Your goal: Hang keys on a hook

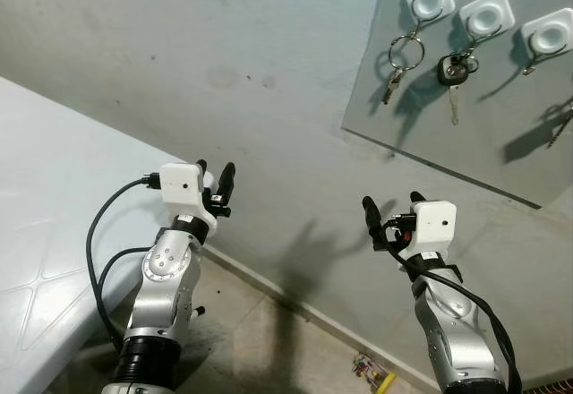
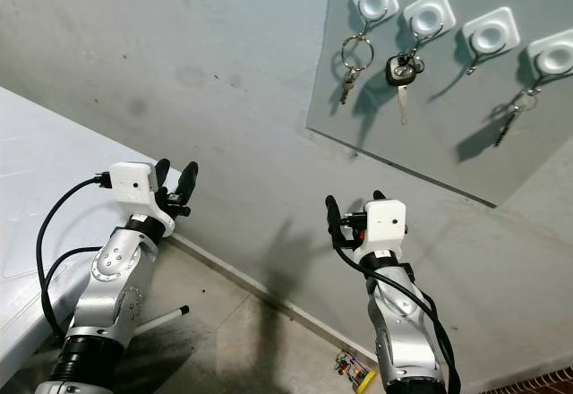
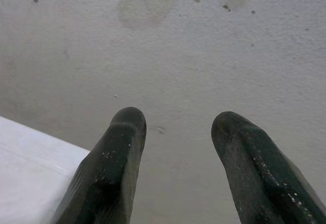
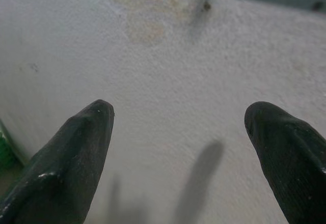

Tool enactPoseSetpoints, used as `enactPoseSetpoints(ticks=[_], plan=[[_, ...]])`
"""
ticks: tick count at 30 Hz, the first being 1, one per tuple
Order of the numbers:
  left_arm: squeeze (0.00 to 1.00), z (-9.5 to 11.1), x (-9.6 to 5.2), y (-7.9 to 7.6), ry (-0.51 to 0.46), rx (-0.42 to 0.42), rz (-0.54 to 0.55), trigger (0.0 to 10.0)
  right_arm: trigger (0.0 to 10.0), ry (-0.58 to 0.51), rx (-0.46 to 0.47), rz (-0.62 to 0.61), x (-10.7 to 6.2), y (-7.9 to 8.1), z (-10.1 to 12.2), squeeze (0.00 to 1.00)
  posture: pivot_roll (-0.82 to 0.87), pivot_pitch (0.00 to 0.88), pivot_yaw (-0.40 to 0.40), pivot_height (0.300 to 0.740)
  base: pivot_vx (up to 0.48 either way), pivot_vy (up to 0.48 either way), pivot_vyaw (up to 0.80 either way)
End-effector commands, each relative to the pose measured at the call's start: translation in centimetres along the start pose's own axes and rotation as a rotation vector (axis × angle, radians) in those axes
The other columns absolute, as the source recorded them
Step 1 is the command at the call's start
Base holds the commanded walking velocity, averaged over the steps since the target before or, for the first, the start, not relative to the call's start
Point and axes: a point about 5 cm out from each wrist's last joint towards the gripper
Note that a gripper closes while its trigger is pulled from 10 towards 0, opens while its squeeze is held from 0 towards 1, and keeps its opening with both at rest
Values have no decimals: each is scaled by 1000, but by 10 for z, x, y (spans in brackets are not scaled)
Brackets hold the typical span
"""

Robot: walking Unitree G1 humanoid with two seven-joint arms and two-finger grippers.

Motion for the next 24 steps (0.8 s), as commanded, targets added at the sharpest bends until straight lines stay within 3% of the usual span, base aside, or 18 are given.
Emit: enactPoseSetpoints(ticks=[1, 8, 24], plan=[[0, 5, 4, 3, -18, 10, -6, 10000, 10000, -6, -16, 0, 2, -2, 2, 0, -40, 49, -44, 740, 0, 0, 800], [0, 7, 6, 6, -32, 11, -6, 10000, 10000, -14, -33, 11, 4, -3, 5, 0, -45, 44, -51, 740, 0, 0, 800], [0, 7, 4, -6, -56, 19, -47, 10000, 10000, -28, -43, 26, 13, -7, 10, 0, -12, 45, -47, 740, 0, 0, 800]])
Point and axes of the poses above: a point about 5 cm out from each wrist's last joint towards the gripper, its own x axis pointing out of the wrist towards the gripper, its own z axis along the axis of the wrist's last joint, y = z × x, and after that the axes turned 6 degrees about x, right-handed
